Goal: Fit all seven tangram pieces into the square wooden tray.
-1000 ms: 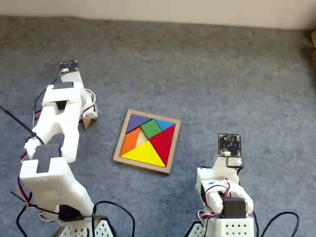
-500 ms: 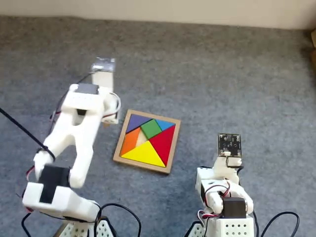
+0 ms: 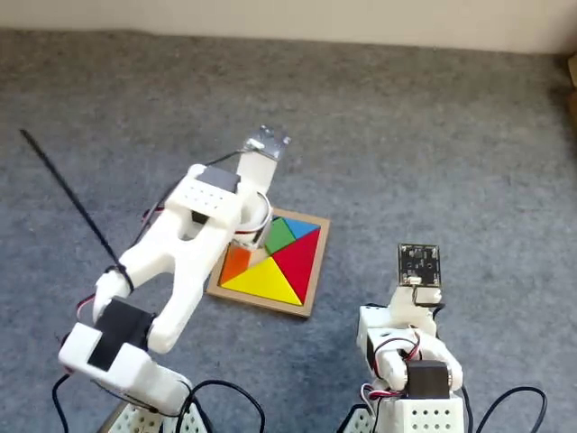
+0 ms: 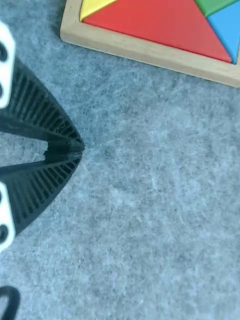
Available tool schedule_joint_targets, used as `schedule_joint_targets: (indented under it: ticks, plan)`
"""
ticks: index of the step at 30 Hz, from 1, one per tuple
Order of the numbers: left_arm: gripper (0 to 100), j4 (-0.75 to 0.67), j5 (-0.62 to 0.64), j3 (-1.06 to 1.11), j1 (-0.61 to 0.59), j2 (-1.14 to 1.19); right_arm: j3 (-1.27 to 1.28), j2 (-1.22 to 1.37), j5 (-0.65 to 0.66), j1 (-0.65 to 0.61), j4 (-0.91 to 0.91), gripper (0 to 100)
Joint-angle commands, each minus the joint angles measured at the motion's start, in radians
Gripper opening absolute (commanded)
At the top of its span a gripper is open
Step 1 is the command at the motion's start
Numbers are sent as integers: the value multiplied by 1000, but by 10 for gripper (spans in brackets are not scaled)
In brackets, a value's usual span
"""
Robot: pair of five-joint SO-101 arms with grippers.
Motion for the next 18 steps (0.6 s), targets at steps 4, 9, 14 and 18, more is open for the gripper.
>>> schedule_joint_targets:
  ticks: [4,9,14,18]
  plan:
    - [150,-14,-6,-18,58,2,148,-10,-6,12,4,5]
    - [221,-12,-3,-18,59,2,148,-10,-6,12,4,5]
    - [244,-2,-2,-18,53,1,148,-10,-6,12,4,5]
    - [242,80,2,-74,45,-1,148,-10,-6,12,4,5]
